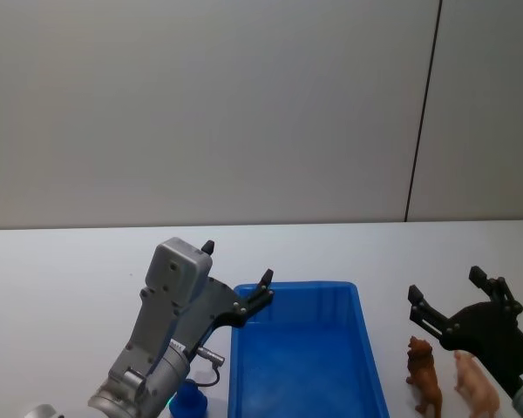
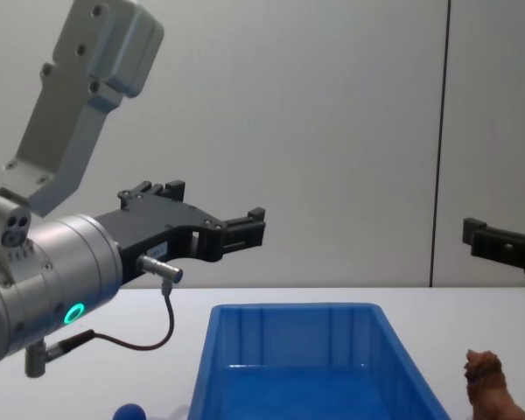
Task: Pick up the two dolls from the table and place them into the box.
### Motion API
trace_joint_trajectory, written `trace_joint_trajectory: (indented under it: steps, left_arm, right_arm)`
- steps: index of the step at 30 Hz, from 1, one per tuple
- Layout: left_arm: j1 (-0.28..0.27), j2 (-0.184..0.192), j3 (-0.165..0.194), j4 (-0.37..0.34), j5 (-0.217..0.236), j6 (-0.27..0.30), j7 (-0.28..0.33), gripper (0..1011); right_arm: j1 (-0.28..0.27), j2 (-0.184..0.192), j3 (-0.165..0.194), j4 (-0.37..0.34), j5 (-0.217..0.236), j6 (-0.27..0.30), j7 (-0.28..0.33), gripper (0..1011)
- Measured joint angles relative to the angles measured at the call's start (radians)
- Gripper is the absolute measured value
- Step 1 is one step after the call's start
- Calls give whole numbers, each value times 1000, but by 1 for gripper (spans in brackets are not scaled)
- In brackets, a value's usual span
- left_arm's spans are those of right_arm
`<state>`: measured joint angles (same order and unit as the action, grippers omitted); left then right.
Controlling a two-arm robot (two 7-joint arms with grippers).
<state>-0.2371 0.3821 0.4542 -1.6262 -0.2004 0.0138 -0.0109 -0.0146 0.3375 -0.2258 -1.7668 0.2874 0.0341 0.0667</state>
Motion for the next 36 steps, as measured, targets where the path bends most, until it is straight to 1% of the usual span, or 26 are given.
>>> trace_joint_trajectory:
  steps: [36]
  left_arm:
    - [0,0,0,0,0,0,0,1001]
  right_arm:
    - [0,0,0,0,0,0,0,1001]
